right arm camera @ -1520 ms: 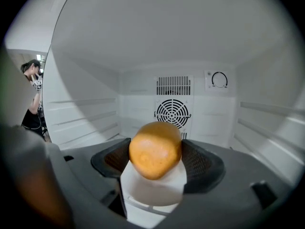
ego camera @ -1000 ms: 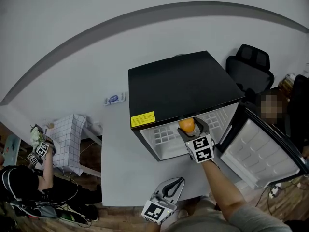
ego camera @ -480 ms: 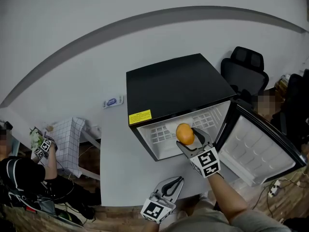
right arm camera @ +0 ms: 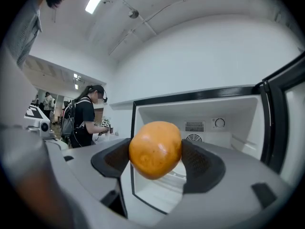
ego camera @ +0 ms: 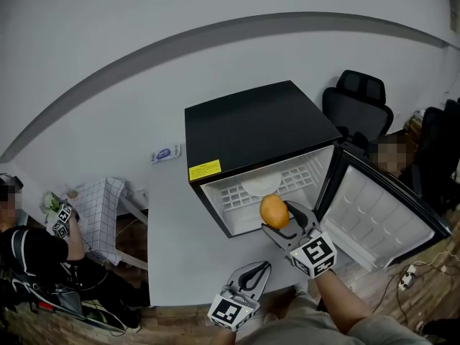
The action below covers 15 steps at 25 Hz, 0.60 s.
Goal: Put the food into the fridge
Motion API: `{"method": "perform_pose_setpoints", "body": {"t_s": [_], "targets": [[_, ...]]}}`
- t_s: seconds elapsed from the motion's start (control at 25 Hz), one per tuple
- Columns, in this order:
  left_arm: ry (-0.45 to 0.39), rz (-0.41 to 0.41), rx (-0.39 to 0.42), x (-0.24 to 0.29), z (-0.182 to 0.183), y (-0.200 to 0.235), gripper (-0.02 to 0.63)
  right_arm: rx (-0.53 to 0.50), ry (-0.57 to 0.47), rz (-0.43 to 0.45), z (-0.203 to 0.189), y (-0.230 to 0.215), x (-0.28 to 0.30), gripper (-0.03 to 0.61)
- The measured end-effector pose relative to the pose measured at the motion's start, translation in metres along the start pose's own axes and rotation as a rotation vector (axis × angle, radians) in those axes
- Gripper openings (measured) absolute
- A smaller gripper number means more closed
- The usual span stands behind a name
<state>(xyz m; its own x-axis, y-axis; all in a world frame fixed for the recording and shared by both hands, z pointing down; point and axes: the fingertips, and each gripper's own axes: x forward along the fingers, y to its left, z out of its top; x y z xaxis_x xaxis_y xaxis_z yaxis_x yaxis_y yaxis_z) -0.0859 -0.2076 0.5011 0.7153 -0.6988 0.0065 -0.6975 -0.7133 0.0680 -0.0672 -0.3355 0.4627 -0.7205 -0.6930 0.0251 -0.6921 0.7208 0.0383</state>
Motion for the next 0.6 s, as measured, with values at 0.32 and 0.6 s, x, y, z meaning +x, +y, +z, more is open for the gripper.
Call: {"method": "perform_pose_setpoints", "body": {"t_s": [0.32, 0.6], "targets": [[0.003, 0.020, 0.010, -0.010, 0.002, 0.001, 0.012, -0.014, -0.071, 0.061, 0.023, 0.022, -0.031, 0.327], [0.006, 0.026, 0.011, -0.015, 0.003, -0.001, 0.012, 0.007, -0.102, 0.076, 0.036, 0.031, -0.046, 0.327]]}}
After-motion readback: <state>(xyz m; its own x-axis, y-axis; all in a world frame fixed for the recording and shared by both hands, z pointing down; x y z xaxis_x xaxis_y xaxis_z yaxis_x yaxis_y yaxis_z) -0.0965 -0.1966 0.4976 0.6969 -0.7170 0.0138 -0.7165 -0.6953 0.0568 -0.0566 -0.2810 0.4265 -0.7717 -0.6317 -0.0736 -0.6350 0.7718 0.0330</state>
